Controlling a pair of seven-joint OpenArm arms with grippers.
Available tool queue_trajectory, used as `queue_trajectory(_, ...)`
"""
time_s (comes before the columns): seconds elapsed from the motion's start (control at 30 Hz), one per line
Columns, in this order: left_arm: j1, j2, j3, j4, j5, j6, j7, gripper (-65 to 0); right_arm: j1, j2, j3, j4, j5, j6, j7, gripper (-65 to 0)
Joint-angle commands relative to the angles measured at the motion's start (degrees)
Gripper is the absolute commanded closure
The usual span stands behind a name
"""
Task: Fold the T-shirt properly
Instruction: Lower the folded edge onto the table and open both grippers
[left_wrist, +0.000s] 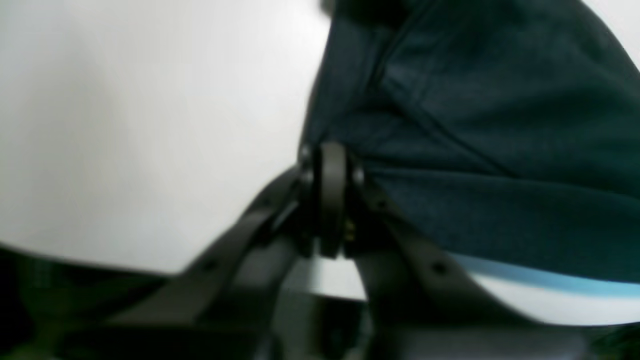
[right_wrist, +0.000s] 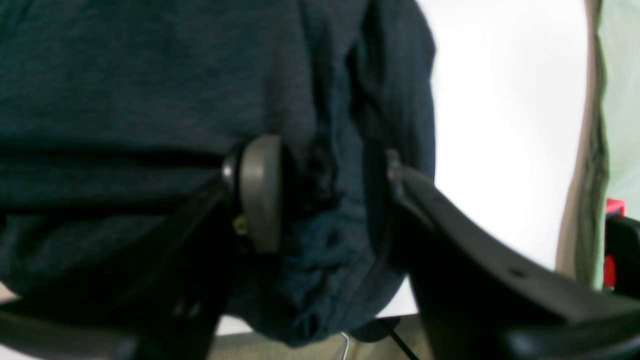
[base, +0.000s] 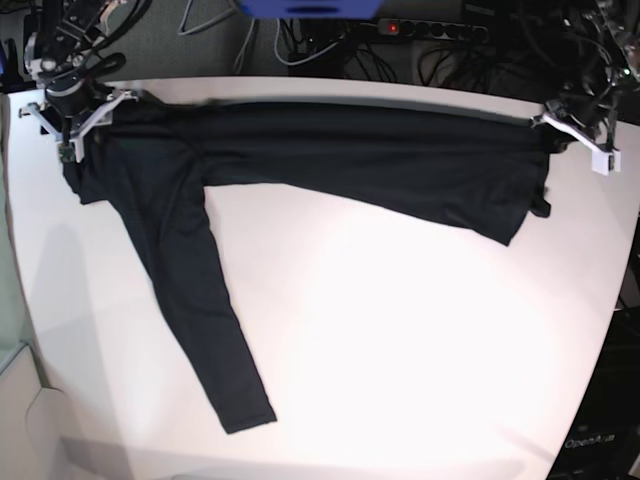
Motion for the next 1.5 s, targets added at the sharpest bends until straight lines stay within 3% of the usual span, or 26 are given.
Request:
queue_trajectory(0.0,-0.4,-0.3,-0.4,0.6,0.7,0.1,-0.9,-10.3,0.3,0.4,0.0,0.8,0.0,-0.5,0.0,-31.1)
queue_trajectory(0.17,-0.6,2.2,-1.0,1.4,4.2,-0.2,-1.1,-35.3,0.8,0.3,0.0,0.9,0.0,-0.5,0.1,-31.5)
queue_trajectory(0.23,-0.6,2.2,-1.6,1.4,3.2,-2.3,-1.0,-42.3,0.8,0.4,-0.1,0.9,0.0,-0.5,0.1,-31.5)
queue_trajectory(0.3,-0.6,2.3,-2.4,1.4,1.5,-5.7,-0.5,-42.2,0.8,0.4,-0.2,1.2,0.0,-0.5,0.3,-31.5)
queue_trajectory(0.4,-0.5,2.3,-4.5,1.4,0.7,-7.7,-0.3,-41.7,0.8,0.4,-0.2,1.0,0.0,-0.5,0.3,-31.5)
queue_trajectory(1.27,-0.4,2.1,-4.9,5.3,0.6,-8.8,-0.5,-42.0,4.5,0.8,2.0,0.9,-0.1,-0.5,0.1,-31.4)
queue_trajectory(1.47,-0.7,2.3,-9.7,4.8,0.9,-8.8,-0.4,-42.0,5.3,1.1,4.2,0.9,-0.1,-0.5,0.3,-31.4)
